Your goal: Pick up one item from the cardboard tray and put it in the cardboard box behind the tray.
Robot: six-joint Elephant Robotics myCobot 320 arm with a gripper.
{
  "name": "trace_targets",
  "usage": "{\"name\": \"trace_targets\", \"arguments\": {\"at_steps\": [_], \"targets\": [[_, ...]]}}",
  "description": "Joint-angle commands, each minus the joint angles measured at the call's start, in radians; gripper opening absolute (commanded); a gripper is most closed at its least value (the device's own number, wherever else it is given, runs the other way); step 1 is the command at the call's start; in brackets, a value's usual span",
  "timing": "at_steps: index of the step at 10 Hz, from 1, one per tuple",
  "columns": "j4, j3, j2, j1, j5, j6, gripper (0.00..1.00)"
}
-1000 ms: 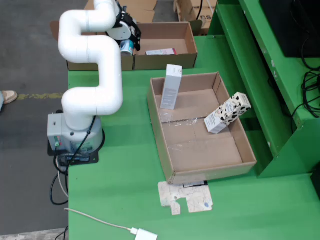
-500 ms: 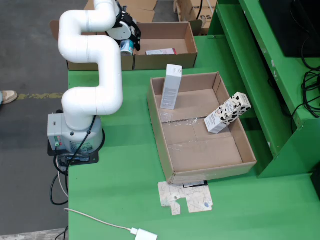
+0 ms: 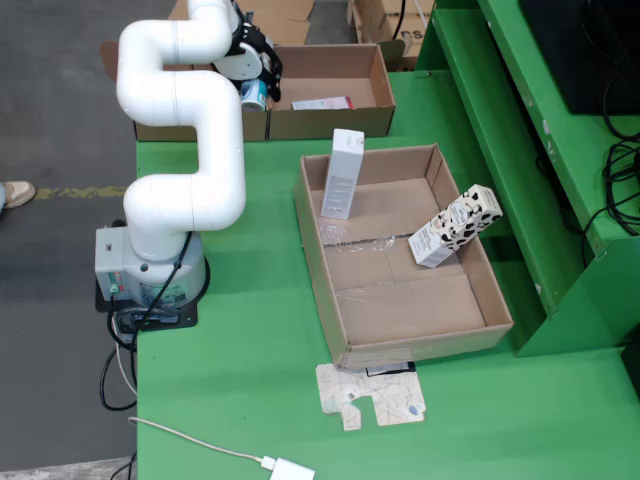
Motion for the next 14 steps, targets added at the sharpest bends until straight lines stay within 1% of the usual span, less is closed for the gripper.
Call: {"name": "trace_targets", "arguments": {"at_steps": [1, 2, 12, 14], "targets": [[-0.011, -0.019, 0.002, -0.023, 0.016, 0.008, 0.0], [-0.011, -0.019, 0.002, -0.023, 0.016, 0.008, 0.0], [-0.011, -0.019, 0.002, -0.023, 0.016, 0.008, 1.0], [-0.011, -0.019, 0.002, -0.023, 0.016, 0.008, 1.0]]}}
